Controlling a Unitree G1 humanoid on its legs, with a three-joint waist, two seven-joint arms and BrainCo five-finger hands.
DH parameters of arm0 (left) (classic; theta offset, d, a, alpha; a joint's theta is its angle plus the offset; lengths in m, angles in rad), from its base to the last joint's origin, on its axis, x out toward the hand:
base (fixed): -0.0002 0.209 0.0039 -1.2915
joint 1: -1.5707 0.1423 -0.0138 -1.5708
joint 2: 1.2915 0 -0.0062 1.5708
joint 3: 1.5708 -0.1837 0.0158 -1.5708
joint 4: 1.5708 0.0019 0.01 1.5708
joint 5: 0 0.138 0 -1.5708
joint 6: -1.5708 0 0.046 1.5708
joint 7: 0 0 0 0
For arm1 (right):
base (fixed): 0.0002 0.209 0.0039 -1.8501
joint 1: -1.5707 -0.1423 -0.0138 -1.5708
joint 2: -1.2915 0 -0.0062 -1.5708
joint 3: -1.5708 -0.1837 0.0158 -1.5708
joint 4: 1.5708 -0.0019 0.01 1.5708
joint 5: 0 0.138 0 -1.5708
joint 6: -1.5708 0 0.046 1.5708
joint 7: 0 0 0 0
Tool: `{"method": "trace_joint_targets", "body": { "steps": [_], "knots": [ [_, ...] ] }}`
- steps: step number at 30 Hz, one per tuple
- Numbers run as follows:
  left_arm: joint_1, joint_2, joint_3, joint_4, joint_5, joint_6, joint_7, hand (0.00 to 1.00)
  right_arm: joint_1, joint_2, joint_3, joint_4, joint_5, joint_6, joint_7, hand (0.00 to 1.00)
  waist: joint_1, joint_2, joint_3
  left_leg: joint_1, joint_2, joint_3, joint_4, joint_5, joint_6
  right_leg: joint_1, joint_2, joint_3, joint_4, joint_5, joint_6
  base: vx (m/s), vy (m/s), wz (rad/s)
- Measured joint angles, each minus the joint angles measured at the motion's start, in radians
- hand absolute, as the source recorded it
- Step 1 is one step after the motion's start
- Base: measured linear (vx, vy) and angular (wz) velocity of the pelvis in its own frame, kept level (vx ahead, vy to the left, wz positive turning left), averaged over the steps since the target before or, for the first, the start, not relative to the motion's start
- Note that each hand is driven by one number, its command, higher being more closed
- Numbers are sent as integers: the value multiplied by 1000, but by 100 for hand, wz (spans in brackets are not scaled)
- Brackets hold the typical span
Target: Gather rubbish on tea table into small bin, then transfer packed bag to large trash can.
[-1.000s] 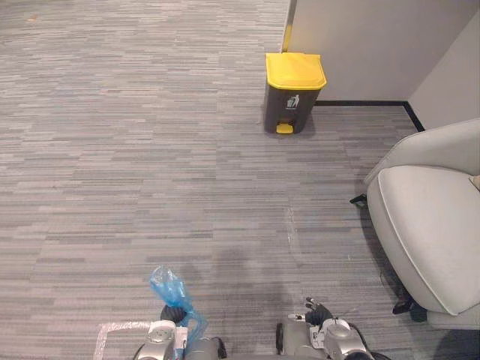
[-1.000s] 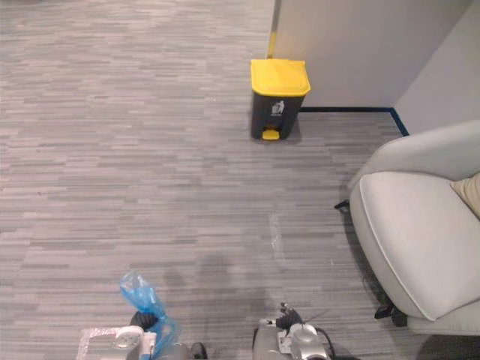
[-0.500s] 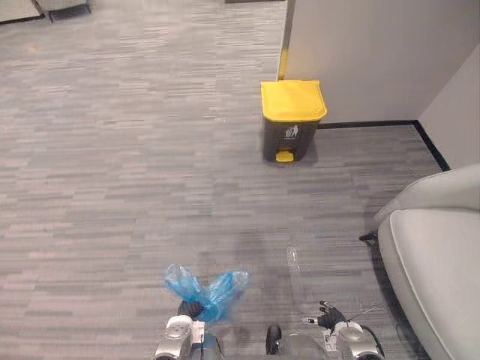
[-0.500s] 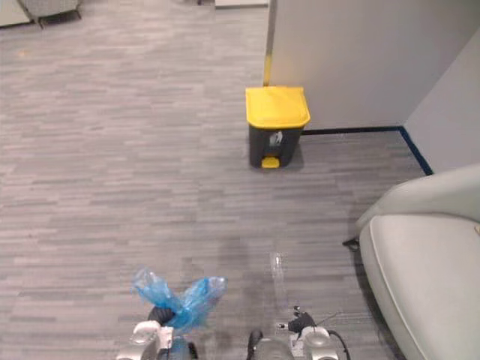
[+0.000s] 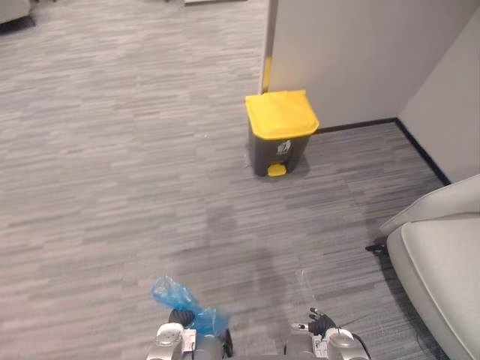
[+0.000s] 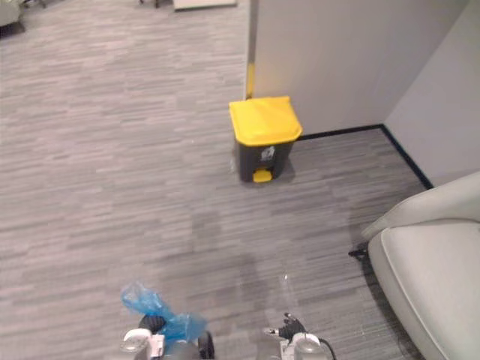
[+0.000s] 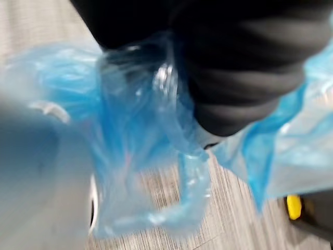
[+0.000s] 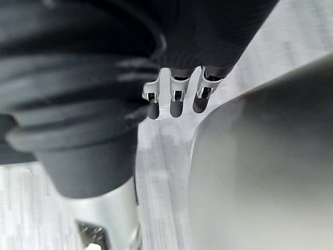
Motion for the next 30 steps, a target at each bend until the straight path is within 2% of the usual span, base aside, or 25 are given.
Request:
{"method": "trace_joint_targets", "body": {
  "steps": [1,2,3,4,5,6,9,11,12,13,15,16,17,18,20,21,22,23,25,26,28,29,30],
  "knots": [
    [-7,3,0,0,0,0,0,100,-7,0,2,-1,0,-5,1,0,-1,7,5,9,13,-2,-1,0,0,-28,20,-29,-62,-3,-13,246,-64,8],
    [-11,5,0,-1,0,0,1,100,-17,-4,14,-10,0,-7,3,0,-4,12,11,25,28,-5,-3,0,0,-61,48,-56,-185,19,-30,339,-105,19],
    [-10,6,0,-3,0,0,1,100,-21,-7,27,-16,-5,-5,4,0,-12,10,13,48,32,-18,-11,0,-1,-69,63,-66,-345,91,-30,457,-152,30],
    [-5,13,-1,-4,0,-1,0,100,-14,-8,28,-18,-10,-4,4,0,-17,-5,7,71,18,-32,-25,-6,-11,-52,66,-65,-484,182,-28,589,-184,45],
    [-3,-7,3,8,0,-1,3,100,-11,-31,24,-20,-17,-6,4,0,-22,17,14,113,34,-65,-34,-34,-55,-26,84,-73,-522,324,-93,510,-152,29],
    [-5,-18,4,12,0,-3,-1,100,-19,-39,26,-19,-21,-3,3,0,-14,42,8,109,56,-77,-29,-32,-60,-22,101,-75,-514,310,-99,479,-145,15],
    [-9,-33,11,16,1,-7,-1,100,-19,-51,3,-9,-21,-2,3,0,-20,47,12,106,74,-127,55,-8,-84,-13,99,-102,-415,185,-115,454,-211,18],
    [-13,-48,22,12,1,-7,-2,100,-2,-51,-19,-7,-22,7,3,0,-26,43,15,62,104,-150,245,20,-132,70,100,-124,-429,140,-119,353,-176,43],
    [-13,-65,34,8,1,-8,-3,100,10,-53,-17,-7,-22,12,2,0,-20,37,20,-1,129,-156,425,58,-191,125,103,-127,-457,125,-123,310,-111,17],
    [-6,-83,45,3,1,-8,-7,100,16,-51,-14,-6,-20,18,1,0,-11,36,20,-67,153,-152,588,28,-200,173,109,-127,-483,113,-132,301,-82,0],
    [2,-100,52,-21,1,-7,-11,100,25,-33,-17,-10,-14,19,-4,0,-5,27,23,-165,173,-106,697,-38,-142,243,110,-122,-526,99,-135,289,-14,-16],
    [1,-100,52,-29,0,-6,-11,100,29,-30,-18,-10,-12,20,-4,0,3,17,27,-226,167,-72,660,-68,-114,281,106,-106,-553,95,-133,326,38,-22],
    [0,-100,52,-32,0,-7,-11,100,30,-29,-19,-10,-12,21,-5,0,6,17,27,-242,164,-65,637,-71,-112,291,105,-100,-562,96,-131,263,62,-35],
    [-3,-99,52,-37,0,-7,-11,100,28,-25,-20,-10,-12,21,-5,0,9,16,28,-275,151,-55,548,-73,-111,311,97,-87,-579,91,-122,281,114,-29],
    [-8,-98,49,-40,0,-7,-11,100,28,-22,-27,-9,-2,21,-9,0,9,3,35,-306,93,-64,331,-42,-99,348,62,-67,-598,74,-88,320,165,-28],
    [-8,-100,42,-40,0,-7,-11,100,33,-32,-25,-9,4,21,-13,0,9,9,31,-307,59,-95,178,18,-105,370,51,-52,-619,67,-65,399,276,-47],
    [-6,-99,29,-40,0,-9,-11,100,51,-39,-22,-3,4,21,-14,0,19,23,22,-303,48,-119,110,154,-106,377,54,-19,-631,55,-39,354,251,-59],
    [0,-87,24,-37,0,-9,-10,100,48,-35,-22,1,4,25,-17,0,29,18,15,-289,34,-106,113,154,-66,388,43,10,-635,44,-20,367,253,-48],
    [-8,-64,16,-31,0,-8,-9,100,55,-22,-17,3,4,27,-11,0,23,-18,-2,-298,0,-85,151,90,-44,388,0,35,-626,30,5,391,190,-24],
    [-7,-59,10,-22,0,-7,-10,100,58,-19,-17,3,3,27,-10,0,27,-28,-8,-293,-5,-63,179,50,-32,376,-13,63,-579,26,13,506,254,-41],
    [-5,-60,7,-15,0,-7,-11,100,55,-19,-17,1,3,26,-7,0,28,-27,-9,-253,-9,-33,181,7,-16,306,-21,111,-401,27,27,394,215,-49],
    [-2,-55,5,-5,0,-5,-11,100,46,-18,-17,1,3,24,-4,0,29,-27,-9,-207,-12,-11,166,-7,-7,238,-28,128,-236,48,81,401,187,-40],
    [-1,-43,-14,-4,0,-2,-10,100,40,-18,-17,1,3,20,-2,0,21,-29,-8,-166,-18,0,150,-16,5,194,-34,124,-118,41,119,497,169,-21]
  ]
}}
